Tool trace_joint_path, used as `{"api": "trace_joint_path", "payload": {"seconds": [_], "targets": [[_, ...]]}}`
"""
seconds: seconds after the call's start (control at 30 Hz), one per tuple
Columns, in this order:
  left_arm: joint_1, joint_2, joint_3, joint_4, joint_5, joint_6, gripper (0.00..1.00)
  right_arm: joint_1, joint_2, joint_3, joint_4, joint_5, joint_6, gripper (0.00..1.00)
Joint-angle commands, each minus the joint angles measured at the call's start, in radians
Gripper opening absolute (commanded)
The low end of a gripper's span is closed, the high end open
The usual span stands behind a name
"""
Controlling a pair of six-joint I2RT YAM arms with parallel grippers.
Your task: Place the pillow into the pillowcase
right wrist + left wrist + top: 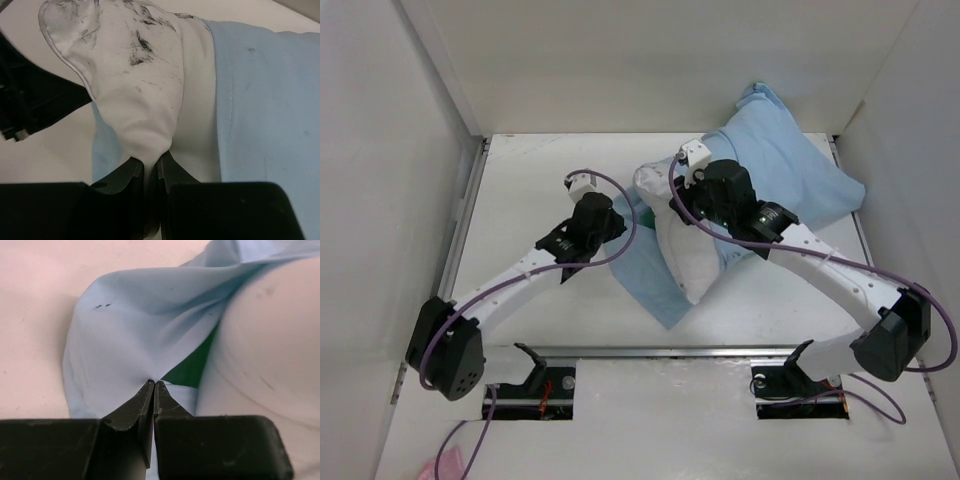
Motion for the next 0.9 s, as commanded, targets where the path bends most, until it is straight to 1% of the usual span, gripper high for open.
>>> {"api": "trace_joint_path", "payload": {"seconds": [0.0, 0.2, 0.27, 0.4, 0.47, 0.5, 0.6, 0.63, 0.67, 0.7, 0.77, 0.8, 0.87], "targets": [[0.027, 0.09, 0.006, -0.057, -0.087, -0.04, 0.0, -0.012, -0.048, -0.051, 0.034, -0.074, -0.037, 0.0], [0.038, 0.296, 0.035, -0.122, -0.065, -0.052, 0.0, -0.012, -0.061, -0.071, 0.059, -0.096, 0.033, 0.0], [0.038, 0.324, 0.068, -0.145, -0.056, -0.052, 0.0, -0.012, -0.028, -0.059, 0.059, -0.096, 0.058, 0.0], [0.038, 0.324, 0.077, -0.122, -0.033, -0.011, 0.0, -0.012, 0.001, -0.031, 0.059, -0.117, 0.101, 0.0], [0.038, 0.284, 0.051, -0.081, -0.022, 0.018, 0.12, -0.012, 0.012, -0.022, 0.059, -0.128, 0.101, 0.0], [0.038, 0.272, 0.042, -0.066, -0.013, 0.029, 0.29, -0.012, 0.012, -0.022, 0.059, -0.128, 0.112, 0.0], [0.018, 0.241, 0.028, -0.006, 0.014, 0.088, 0.44, -0.012, 0.012, -0.011, 0.059, -0.155, 0.13, 0.0], [0.018, 0.241, 0.019, 0.01, 0.014, 0.108, 0.52, -0.012, 0.012, -0.011, 0.059, -0.168, 0.13, 0.0], [0.005, 0.241, 0.019, 0.022, 0.024, 0.142, 0.62, -0.012, 0.012, -0.011, 0.059, -0.178, 0.13, 0.0], [-0.01, 0.255, 0.031, 0.046, 0.024, 0.162, 0.68, -0.012, 0.012, -0.002, 0.059, -0.178, 0.13, 0.0], [-0.025, 0.278, 0.051, 0.062, 0.06, 0.196, 0.73, -0.012, 0.012, -0.002, 0.059, -0.178, 0.139, 0.0], [-0.042, 0.304, 0.074, 0.071, 0.06, 0.234, 0.77, -0.012, 0.012, -0.002, 0.059, -0.178, 0.139, 0.0], [-0.065, 0.33, 0.092, 0.093, 0.083, 0.279, 0.77, -0.012, 0.012, 0.007, 0.059, -0.178, 0.152, 0.0]]}}
